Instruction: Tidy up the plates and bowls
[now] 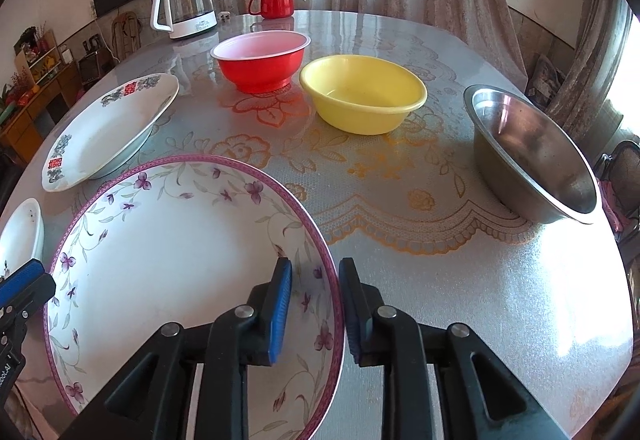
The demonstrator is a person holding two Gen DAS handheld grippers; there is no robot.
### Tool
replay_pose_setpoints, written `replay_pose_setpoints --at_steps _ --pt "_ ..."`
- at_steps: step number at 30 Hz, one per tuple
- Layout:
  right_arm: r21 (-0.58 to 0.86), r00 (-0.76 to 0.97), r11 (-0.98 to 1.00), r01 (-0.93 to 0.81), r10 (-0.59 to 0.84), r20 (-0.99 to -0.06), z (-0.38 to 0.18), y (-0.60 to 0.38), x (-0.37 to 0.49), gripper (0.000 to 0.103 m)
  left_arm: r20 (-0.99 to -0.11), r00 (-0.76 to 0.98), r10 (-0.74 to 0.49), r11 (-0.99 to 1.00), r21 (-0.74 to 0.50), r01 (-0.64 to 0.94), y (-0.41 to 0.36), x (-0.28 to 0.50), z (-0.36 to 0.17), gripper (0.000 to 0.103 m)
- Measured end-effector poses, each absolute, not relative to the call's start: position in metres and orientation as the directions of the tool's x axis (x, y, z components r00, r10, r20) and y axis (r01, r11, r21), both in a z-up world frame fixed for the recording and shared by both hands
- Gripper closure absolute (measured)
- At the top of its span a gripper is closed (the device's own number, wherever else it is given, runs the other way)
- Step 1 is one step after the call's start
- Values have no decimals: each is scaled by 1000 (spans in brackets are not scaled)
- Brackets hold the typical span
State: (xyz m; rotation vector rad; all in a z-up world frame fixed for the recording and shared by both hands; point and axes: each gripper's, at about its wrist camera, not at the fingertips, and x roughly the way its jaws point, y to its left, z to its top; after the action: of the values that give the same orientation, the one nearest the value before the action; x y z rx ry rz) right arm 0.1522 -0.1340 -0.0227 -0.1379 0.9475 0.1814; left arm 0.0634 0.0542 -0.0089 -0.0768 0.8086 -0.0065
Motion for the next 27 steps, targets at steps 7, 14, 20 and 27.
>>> replay_pose_setpoints --at_steps 7,14,20,27 --pt "-49 608 980 -194 81 -790 -11 -134 147 72 -718 695 -33 996 -82 -38 61 60 -5 72" --pt "-43 636 972 -230 117 -763 4 -120 139 72 -713 699 -59 990 -130 -50 74 57 0 71" --pt "147 538 928 -342 321 -780 5 -101 139 72 -704 697 -136 967 -248 -62 104 60 10 61" --pt "319 425 866 -386 473 -771 1 -68 149 70 -692 712 -118 955 -275 -109 139 71 24 43"
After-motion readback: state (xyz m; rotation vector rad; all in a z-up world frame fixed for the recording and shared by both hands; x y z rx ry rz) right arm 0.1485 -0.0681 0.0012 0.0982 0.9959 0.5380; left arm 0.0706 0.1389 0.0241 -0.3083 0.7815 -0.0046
